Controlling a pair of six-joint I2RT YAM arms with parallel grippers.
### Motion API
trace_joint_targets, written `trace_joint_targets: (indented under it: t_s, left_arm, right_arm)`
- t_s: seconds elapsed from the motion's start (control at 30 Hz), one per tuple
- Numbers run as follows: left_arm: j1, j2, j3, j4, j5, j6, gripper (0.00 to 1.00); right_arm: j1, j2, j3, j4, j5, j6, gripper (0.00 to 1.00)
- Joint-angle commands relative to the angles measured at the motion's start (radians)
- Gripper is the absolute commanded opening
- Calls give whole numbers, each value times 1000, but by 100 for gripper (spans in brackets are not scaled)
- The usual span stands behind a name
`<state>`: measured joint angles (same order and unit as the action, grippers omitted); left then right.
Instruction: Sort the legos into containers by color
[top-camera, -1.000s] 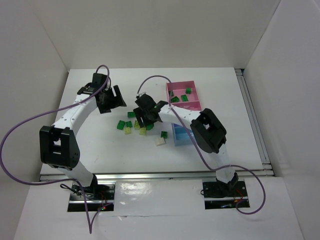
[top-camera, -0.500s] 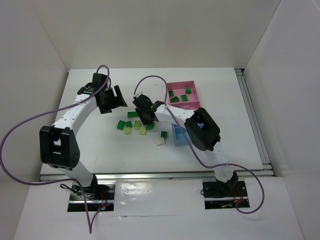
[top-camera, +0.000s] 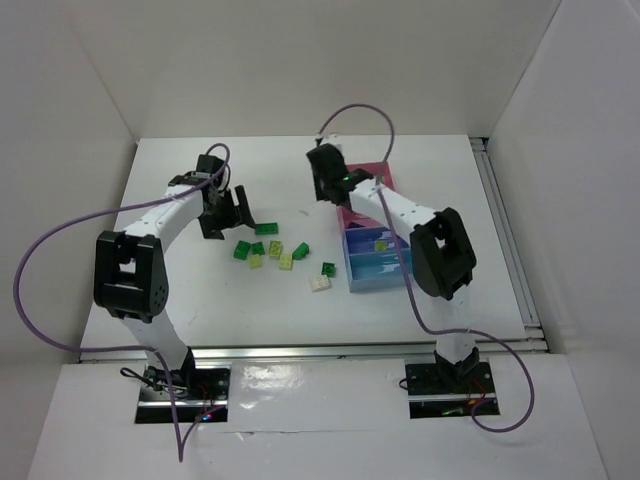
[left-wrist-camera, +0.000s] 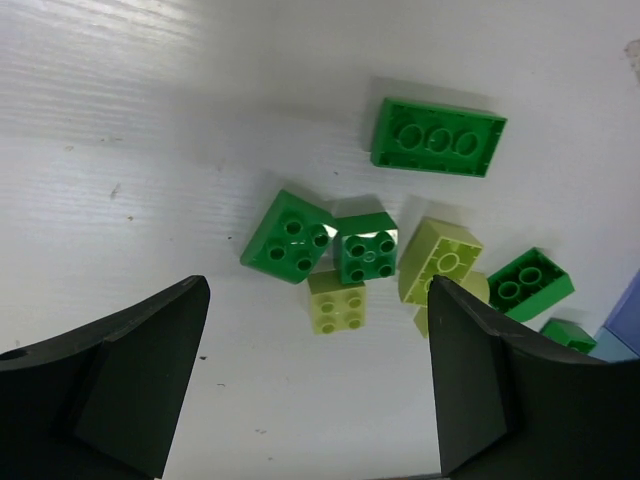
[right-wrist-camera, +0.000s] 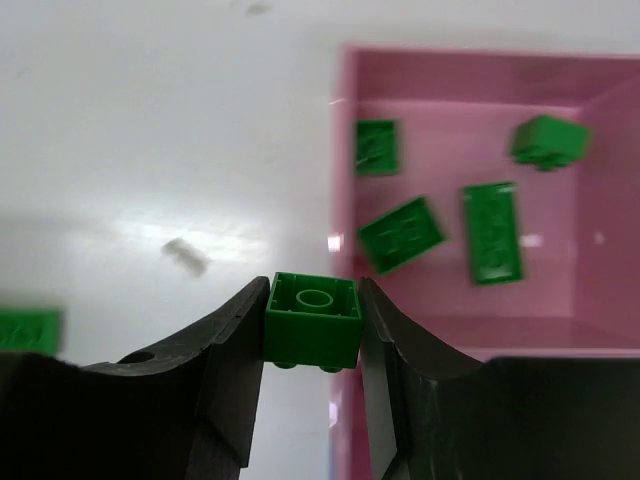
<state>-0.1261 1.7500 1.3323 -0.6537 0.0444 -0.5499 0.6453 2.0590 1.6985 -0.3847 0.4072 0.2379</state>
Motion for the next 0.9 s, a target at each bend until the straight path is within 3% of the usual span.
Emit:
trace_joint_targets:
  t_s: [0.0, 0.2, 0.37, 0.5, 0.63, 0.87]
  left_arm:
    - [-1, -15, -2, -30, -81, 28, 92]
    - [-10, 6, -60, -43, -156, 27, 87]
    - [-10, -3, -122, 12, -132, 16, 87]
    - [-10, 17, -131, 12, -123, 25, 84]
    - [-10, 26, -131, 34, -89, 34, 83]
    - [-10, 85, -122, 34, -89, 34, 65]
  right_arm:
    - [-110, -24, 23, 6, 53, 73, 41]
    - [-216, 45, 84, -5, -18, 100, 44]
    - [-237, 105, 216, -80, -41, 81, 82]
    - [-178, 52, 184, -39, -41, 46, 80]
    - [-86, 30, 161, -14, -204, 34, 80]
    - [-4, 85, 190, -78, -341, -17, 80]
